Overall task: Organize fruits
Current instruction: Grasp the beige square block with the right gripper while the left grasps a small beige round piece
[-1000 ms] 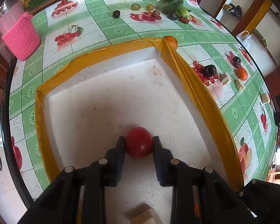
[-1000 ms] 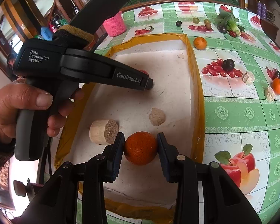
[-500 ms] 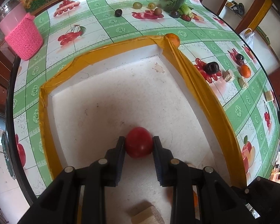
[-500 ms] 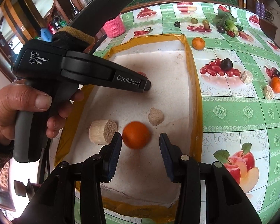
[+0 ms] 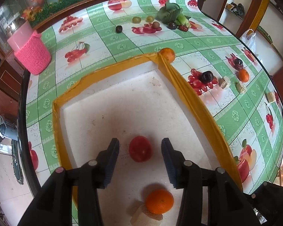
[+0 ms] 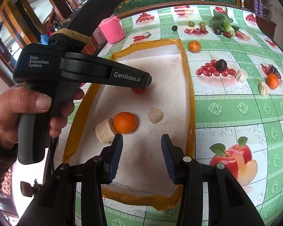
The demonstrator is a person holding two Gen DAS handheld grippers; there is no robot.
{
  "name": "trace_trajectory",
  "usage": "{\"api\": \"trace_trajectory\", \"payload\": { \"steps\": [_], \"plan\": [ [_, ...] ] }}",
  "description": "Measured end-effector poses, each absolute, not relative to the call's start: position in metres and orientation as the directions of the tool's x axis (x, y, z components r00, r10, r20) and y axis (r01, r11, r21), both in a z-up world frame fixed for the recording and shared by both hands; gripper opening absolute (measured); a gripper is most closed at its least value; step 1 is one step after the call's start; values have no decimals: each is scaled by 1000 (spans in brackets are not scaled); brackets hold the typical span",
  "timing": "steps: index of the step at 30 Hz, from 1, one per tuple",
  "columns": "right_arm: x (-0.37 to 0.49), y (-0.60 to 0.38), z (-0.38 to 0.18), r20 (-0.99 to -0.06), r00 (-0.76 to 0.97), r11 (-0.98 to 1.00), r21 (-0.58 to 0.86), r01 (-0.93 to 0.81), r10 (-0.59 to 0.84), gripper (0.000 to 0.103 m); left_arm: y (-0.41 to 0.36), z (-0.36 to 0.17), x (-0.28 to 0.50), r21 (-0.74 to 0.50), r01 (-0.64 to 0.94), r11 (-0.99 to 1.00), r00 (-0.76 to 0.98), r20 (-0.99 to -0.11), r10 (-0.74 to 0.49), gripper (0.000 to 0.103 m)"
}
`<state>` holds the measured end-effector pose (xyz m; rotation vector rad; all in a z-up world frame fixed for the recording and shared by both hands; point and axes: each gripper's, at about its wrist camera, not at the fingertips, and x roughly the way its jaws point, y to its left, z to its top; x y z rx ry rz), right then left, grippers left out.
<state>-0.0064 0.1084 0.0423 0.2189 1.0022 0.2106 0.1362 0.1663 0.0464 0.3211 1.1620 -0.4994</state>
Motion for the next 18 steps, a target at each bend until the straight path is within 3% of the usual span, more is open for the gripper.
{"api": "trace_trajectory", "payload": {
  "steps": [10,18],
  "plan": [
    [-27,86,59,-790,557,958,286,-32,255,43,149,66,127,30,544,839,363,-909,-203,57],
    [-40,43,60,-780,572,950,311,4,253,44,118,82,118,59,539,840,399,-896,-194,57]
  ]
}}
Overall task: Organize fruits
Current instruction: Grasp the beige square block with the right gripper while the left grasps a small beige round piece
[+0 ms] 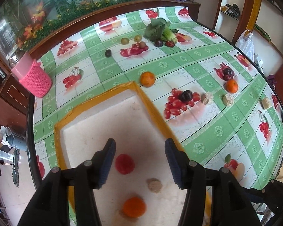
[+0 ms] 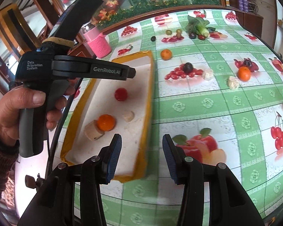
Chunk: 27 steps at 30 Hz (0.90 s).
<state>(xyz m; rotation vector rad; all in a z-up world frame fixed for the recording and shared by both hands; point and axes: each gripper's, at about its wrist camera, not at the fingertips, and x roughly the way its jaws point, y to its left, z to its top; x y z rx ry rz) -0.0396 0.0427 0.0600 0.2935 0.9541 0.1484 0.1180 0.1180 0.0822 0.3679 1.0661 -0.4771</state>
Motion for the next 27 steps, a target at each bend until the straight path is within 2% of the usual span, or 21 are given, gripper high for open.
{"api": "trace_trajectory", "payload": {
  "steps": [6,11,20,27],
  "plan": [
    [-51,-10,57,-779,587,945,320,68,222,44,75,86,105,60,565,823,390,-898,-202,59],
    [-64,-68,55,-789,599,943,290,164,138,44,34,83,92,47,598,800,367,-904,-221,64],
    [-75,-177,53,-795,607,910,240,338,-16,46,-32,60,76,48,635,771,318,-926,-204,64],
    [-54,-216,32,-813,581,902,244,357,-10,48,-49,43,82,94,620,779,328,-933,-148,64]
  ]
}}
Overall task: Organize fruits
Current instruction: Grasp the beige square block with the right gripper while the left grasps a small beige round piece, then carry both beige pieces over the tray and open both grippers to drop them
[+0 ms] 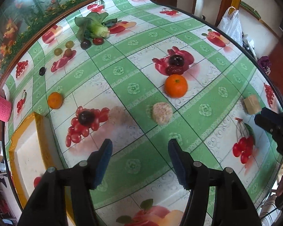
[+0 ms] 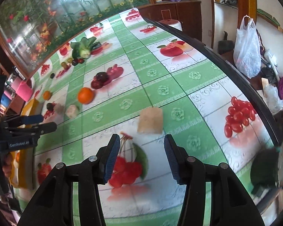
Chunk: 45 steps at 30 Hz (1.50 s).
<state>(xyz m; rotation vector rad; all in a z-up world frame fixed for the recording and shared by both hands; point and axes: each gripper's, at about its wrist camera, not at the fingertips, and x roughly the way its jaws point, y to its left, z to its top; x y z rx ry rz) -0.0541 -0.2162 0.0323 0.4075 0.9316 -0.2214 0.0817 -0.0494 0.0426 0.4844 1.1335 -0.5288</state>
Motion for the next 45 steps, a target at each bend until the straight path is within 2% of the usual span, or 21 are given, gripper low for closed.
{"api": "trace_trajectory", "payload": {
  "steps": [6,8,9,19,24,26,34,45],
  "plan": [
    [-32,-225,18,-821,570,926,227,302,15,47,-39,31,98,103,586,804,319,-941,-112,65],
    [-29,-226,18,-815,579,938,206,281,6,34,-36,29,102,98,578,810,316,-942,-111,64],
    [-29,-226,17,-812,584,941,200,271,4,33,-36,28,104,99,575,812,315,-943,-108,64],
    [-31,-231,17,-797,603,948,206,242,19,33,-35,16,127,31,544,839,282,-948,-148,63],
    [-30,-230,17,-800,599,950,197,242,13,33,-34,17,135,13,546,838,299,-937,-181,47],
    [-30,-229,17,-800,600,948,193,252,3,32,-36,19,132,12,563,827,310,-930,-198,28],
    [-39,-217,21,-801,598,945,178,276,-24,32,-31,19,116,18,602,798,307,-928,-211,27],
    [-65,-175,33,-803,595,932,185,313,-40,32,-6,39,80,-27,690,723,266,-920,-289,28]
  ]
}}
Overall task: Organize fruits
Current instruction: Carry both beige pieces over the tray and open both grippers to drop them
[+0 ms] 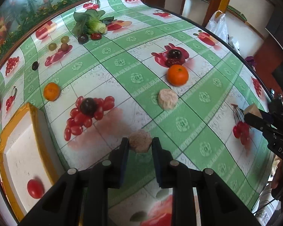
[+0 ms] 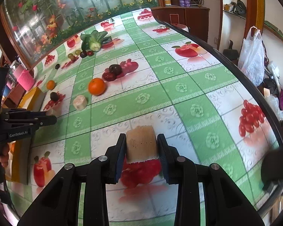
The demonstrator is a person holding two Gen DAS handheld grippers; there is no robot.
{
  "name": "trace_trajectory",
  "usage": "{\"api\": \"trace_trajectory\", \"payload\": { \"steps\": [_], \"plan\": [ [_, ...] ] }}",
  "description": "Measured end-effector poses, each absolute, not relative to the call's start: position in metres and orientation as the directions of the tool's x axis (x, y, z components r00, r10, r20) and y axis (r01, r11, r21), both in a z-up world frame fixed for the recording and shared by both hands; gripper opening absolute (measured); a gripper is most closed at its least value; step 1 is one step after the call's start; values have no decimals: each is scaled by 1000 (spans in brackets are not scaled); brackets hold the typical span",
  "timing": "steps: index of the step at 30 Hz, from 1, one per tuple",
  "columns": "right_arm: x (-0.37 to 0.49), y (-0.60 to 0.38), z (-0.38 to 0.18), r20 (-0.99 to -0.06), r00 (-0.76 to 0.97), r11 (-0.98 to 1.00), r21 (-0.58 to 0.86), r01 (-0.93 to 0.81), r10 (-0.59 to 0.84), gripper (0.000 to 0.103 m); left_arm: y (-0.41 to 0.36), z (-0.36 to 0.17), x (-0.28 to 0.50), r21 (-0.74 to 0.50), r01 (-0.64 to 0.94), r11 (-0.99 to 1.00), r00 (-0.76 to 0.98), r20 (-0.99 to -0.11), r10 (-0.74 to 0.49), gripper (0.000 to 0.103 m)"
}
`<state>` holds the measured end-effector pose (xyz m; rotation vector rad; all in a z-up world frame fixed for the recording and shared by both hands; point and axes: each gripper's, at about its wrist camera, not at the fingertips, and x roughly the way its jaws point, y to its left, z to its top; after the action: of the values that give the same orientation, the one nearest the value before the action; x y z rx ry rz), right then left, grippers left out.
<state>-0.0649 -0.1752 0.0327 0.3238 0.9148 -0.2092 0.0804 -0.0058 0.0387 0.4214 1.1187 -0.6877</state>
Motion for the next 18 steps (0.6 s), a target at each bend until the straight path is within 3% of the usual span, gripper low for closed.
{"api": "trace_trajectory", "payload": {
  "steps": [18],
  "plan": [
    [-61,-58,51,-786,617,938,231,259,24,32,73,74,79,-43,717,695,290,-889,-354,28]
  ]
}}
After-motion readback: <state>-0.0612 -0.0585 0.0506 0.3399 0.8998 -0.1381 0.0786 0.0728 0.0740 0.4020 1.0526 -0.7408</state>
